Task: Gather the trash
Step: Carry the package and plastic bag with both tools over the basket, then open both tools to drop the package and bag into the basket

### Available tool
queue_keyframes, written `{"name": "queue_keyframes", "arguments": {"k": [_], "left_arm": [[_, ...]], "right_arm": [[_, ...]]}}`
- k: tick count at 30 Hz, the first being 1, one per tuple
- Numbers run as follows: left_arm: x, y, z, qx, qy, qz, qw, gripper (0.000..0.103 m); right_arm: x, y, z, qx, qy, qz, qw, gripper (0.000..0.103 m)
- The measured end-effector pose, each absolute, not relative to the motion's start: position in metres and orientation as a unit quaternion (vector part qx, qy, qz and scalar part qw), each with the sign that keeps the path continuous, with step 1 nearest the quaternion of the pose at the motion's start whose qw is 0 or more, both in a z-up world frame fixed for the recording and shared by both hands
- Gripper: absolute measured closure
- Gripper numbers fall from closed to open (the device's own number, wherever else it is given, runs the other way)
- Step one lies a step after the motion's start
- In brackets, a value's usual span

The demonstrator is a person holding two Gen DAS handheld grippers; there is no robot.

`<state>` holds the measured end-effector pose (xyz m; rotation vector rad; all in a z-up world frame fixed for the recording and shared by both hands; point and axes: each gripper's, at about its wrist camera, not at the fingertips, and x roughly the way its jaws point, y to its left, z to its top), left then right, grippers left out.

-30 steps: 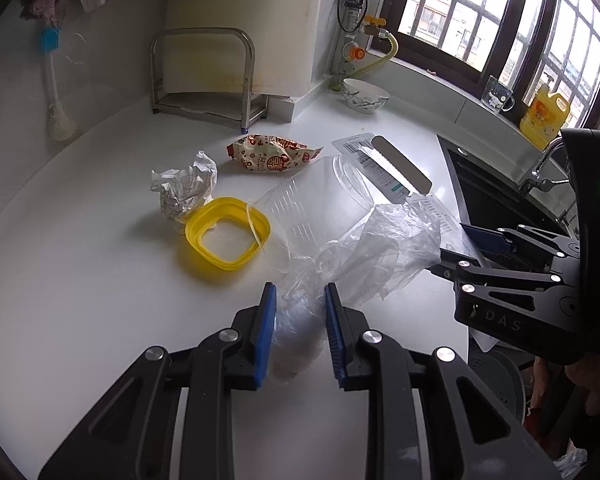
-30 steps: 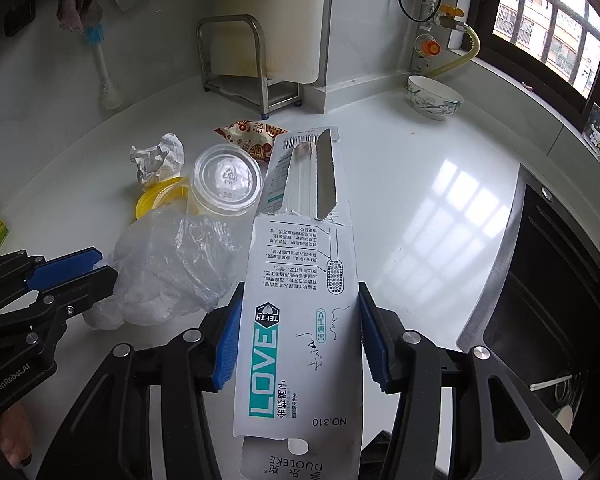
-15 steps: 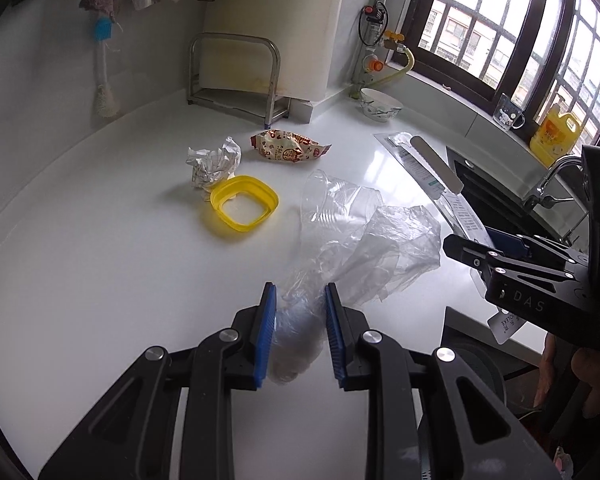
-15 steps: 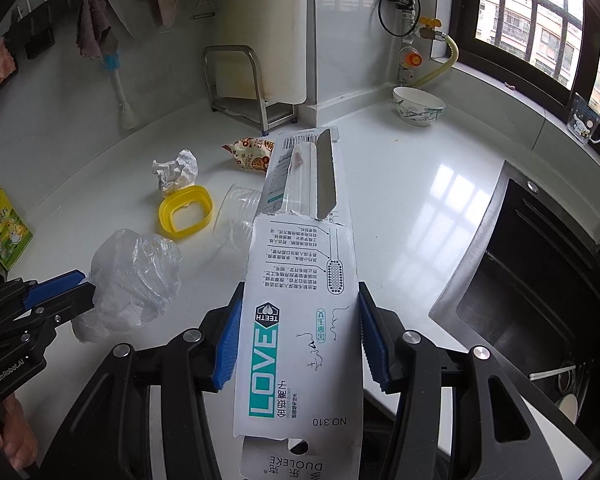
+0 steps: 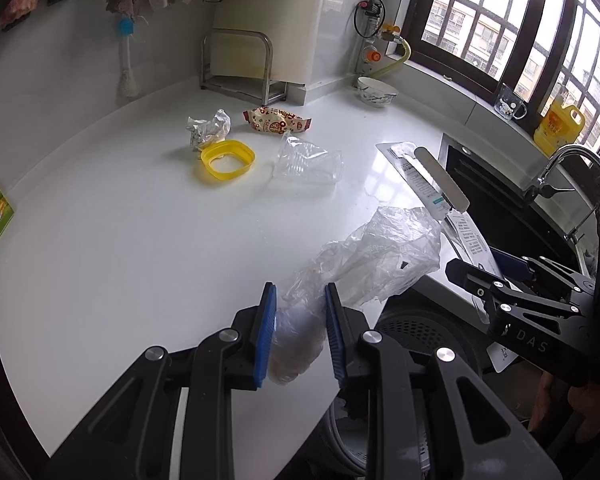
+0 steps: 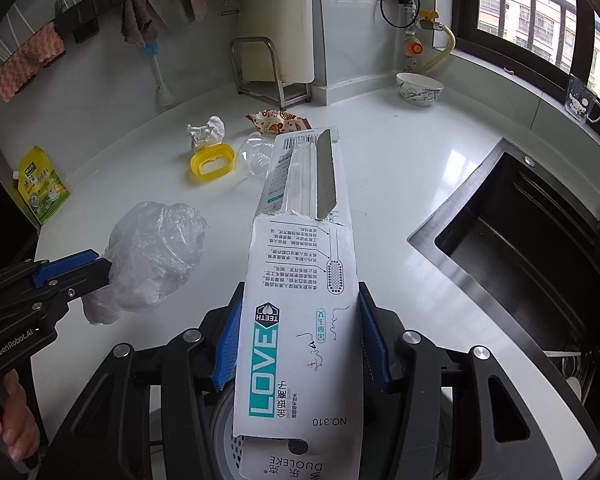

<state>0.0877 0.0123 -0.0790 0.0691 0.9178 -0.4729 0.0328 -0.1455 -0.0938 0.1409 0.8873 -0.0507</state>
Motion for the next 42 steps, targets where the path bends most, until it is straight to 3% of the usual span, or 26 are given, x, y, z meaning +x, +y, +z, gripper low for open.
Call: {"name": "queue_keyframes", "arguments": {"k": [20,34,42], "left_arm": [[-0.033,-0.047,-0.124,0.047,0.496,-0.178,0.848,0.079],[-0.037,-0.07,-0.184,0.047,0.555,-0.134,0.82,0.078],[-0.028,-0.076,-0.193,0.05,0.558,-0.119,0.82,0.075]], "right_arm": [[-0.095,-0.189,-0.144,0.077,0.487,0.013,0.87,0.053],[-0.107,-0.201,-0.208,0.116,0.57,0.024,0.813,0.052],[-0.089,-0.206,-0.223,0.13,0.58,0.026,0.804,0.052]]}}
